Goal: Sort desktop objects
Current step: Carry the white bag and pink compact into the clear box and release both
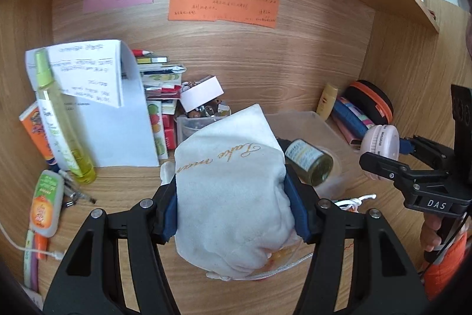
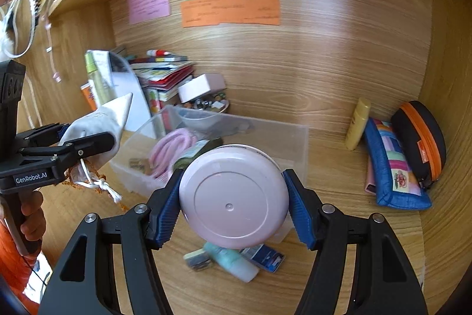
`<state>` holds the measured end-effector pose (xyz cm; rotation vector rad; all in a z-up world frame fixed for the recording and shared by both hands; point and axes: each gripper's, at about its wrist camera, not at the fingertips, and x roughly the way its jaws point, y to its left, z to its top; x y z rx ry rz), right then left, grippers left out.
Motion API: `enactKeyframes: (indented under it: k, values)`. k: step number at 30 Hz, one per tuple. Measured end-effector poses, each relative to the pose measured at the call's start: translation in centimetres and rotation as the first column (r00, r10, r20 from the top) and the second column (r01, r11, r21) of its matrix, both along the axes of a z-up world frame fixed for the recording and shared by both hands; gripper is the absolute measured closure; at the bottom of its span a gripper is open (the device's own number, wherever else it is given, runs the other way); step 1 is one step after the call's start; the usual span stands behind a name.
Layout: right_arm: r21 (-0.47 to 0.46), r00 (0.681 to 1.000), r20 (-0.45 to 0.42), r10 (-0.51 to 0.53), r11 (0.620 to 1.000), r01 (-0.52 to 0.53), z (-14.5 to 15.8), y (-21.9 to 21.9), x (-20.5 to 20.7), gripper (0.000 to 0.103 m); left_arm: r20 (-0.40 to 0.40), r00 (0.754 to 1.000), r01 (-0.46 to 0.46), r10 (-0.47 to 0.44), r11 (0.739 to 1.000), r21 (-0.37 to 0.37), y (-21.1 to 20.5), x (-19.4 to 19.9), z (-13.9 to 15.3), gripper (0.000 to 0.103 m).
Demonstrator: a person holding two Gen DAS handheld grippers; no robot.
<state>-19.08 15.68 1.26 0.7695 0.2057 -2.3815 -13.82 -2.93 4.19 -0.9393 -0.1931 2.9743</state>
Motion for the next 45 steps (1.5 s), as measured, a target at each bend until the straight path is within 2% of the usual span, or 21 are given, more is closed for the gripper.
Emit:
enactKeyframes:
  k: [7, 18, 26, 33, 39, 45]
  values:
    - [0.016, 0.999, 0.017, -0.041, 0.999, 0.041, -0.1, 0.3, -3.0, 0.041, 0.036, 0.999, 0.010, -0.010, 1.000, 0.024, -0.5, -3.3, -0.3, 0.042]
    - [0.092, 0.999, 0.041, -0.029, 0.995, 0.025, -0.8, -1.5, -6.5, 0.041, 0.095, 0.994, 0.048, -0.052, 0.998, 0.046, -0.5, -7.4, -1.8, 0.042]
    - [0.142, 0.996, 0.083, -0.019, 0.990, 0.007, -2.4, -3.2, -9.1, 0.041, 0.185, 0.973, 0.119, -0.136, 0.988, 0.102, -0.7, -8.8, -4.1, 0.041]
    - [0.162, 0.996, 0.093, -0.006, 0.987, -0.010, -2.9, -4.3, -10.3, 0.041, 0.148, 0.982, 0.102, -0.115, 0.990, 0.097, -1.3, -8.1, -3.2, 0.040]
    - [0.170, 0.993, 0.116, -0.002, 0.985, -0.018, -3.4, -5.0, -11.0, 0.041, 0.076, 0.994, 0.080, -0.084, 0.995, 0.054, -1.2, -7.1, -1.7, 0.028]
    - [0.177, 0.988, 0.153, -0.002, 0.984, -0.025, -4.1, -5.3, -10.9, 0.041, 0.084, 0.993, 0.076, -0.081, 0.995, 0.066, -1.5, -7.2, -1.7, 0.028]
